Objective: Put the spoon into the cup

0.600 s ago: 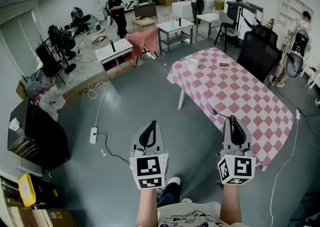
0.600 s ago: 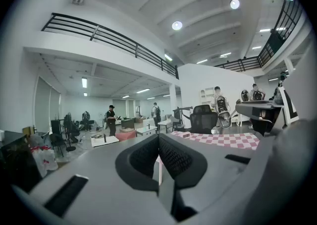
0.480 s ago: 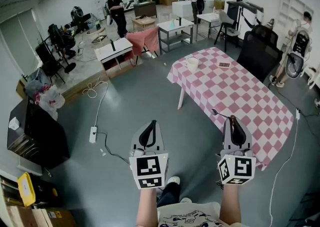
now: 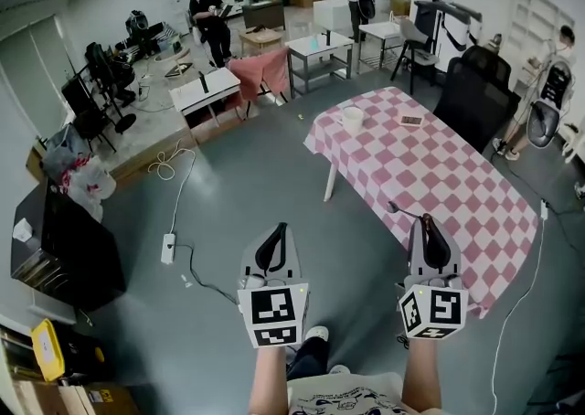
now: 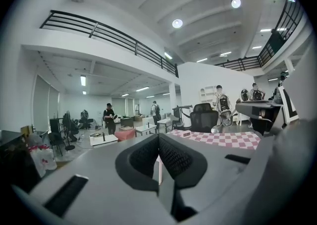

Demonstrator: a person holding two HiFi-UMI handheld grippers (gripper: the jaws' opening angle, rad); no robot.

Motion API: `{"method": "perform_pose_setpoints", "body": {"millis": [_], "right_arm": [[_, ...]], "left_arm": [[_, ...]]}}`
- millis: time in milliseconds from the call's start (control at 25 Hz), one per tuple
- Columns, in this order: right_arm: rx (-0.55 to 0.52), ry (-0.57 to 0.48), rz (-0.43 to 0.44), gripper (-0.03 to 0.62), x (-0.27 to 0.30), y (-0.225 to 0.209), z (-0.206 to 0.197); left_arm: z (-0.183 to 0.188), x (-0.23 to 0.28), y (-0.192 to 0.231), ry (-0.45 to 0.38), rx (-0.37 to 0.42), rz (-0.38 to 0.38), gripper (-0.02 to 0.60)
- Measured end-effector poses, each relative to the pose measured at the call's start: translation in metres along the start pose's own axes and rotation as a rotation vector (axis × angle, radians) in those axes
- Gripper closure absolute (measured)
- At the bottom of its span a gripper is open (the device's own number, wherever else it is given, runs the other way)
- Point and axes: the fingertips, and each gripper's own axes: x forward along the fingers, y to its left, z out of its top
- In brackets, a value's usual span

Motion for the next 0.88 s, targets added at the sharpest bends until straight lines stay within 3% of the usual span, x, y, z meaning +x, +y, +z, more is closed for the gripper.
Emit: {"method": "perform_pose_setpoints", "body": {"millis": [880], "right_arm": [[0.015, 0.016, -0.039, 0.534, 0.138, 0.021, -0.024]], "left_arm": [[0.000, 0.137, 0.075, 0.012, -0.006, -0.042, 0.568]]}}
